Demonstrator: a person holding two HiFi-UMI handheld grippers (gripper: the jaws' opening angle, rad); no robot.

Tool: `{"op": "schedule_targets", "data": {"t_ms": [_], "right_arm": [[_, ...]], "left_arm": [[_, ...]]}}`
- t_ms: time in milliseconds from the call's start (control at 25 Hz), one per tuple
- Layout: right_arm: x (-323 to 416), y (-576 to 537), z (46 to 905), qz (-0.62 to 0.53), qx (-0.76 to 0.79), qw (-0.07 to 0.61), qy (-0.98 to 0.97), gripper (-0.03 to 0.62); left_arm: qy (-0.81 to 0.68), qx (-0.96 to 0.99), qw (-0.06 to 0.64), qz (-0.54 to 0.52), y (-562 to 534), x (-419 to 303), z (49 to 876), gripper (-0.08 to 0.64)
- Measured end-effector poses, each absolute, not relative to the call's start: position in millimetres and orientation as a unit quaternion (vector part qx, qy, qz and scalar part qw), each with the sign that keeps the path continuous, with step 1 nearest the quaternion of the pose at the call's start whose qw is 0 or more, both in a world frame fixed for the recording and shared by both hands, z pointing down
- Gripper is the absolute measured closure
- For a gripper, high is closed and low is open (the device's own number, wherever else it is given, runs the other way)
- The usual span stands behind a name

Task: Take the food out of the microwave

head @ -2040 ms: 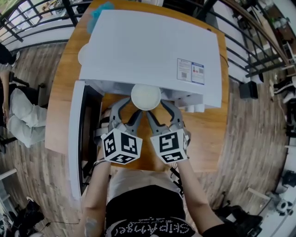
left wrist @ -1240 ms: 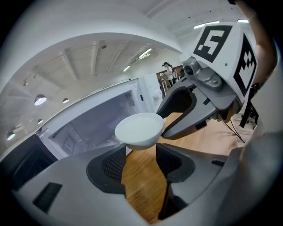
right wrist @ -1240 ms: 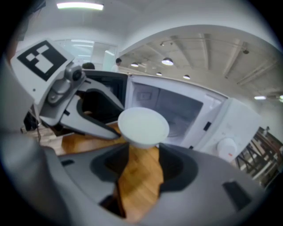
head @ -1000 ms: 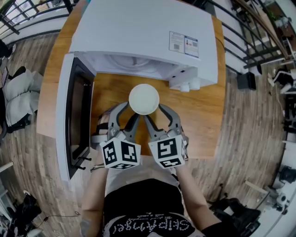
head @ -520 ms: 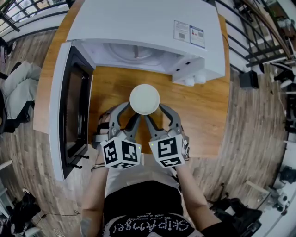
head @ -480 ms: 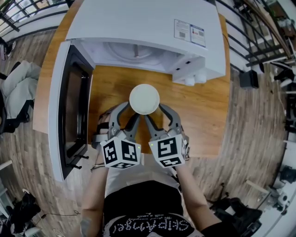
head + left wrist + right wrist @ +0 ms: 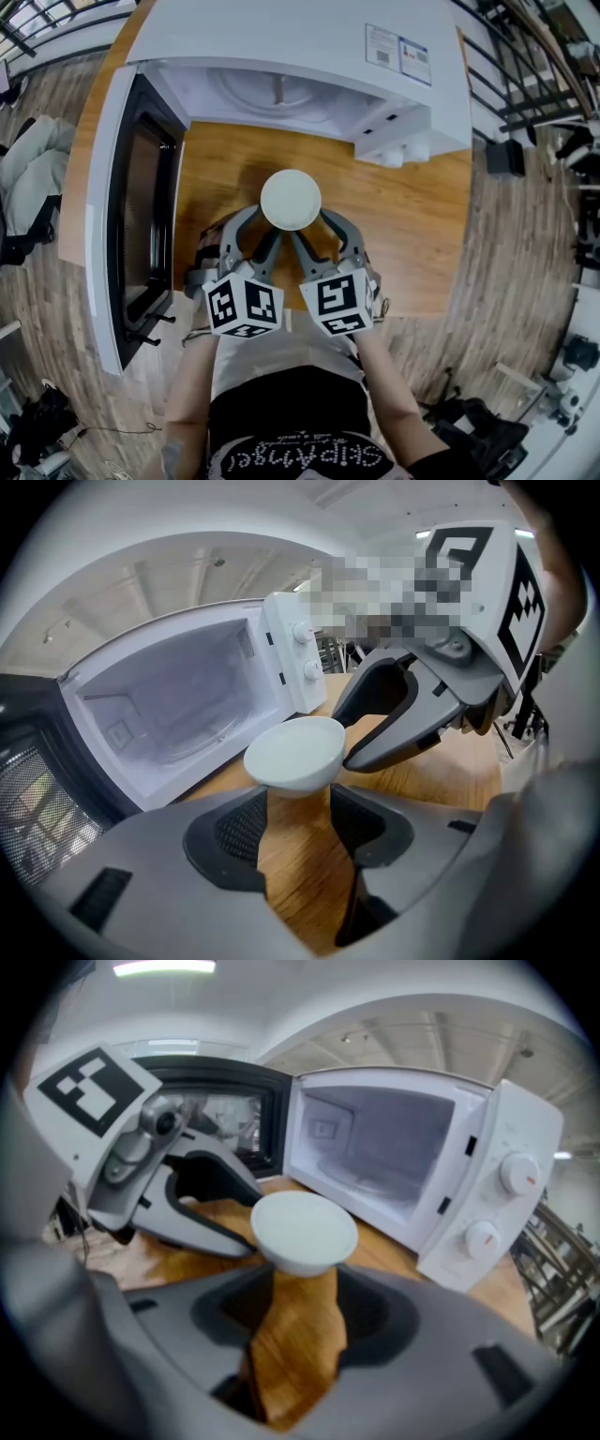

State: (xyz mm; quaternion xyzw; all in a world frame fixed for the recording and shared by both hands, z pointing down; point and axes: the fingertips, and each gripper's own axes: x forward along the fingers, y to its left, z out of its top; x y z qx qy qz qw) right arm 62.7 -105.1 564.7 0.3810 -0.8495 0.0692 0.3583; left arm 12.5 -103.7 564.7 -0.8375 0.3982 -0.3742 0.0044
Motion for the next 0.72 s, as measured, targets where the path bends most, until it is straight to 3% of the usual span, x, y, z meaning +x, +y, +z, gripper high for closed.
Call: {"op": "schedule_targets", "data": {"t_ms": [720], "right_arm": [[64.0,-101.2,587.1,0.062,0.366,0.371,-0.851,0.362]], "left_arm": [[0.392,-0.835,-0.016,-0.386,-97.1,11.6,588.9,0.333]]}}
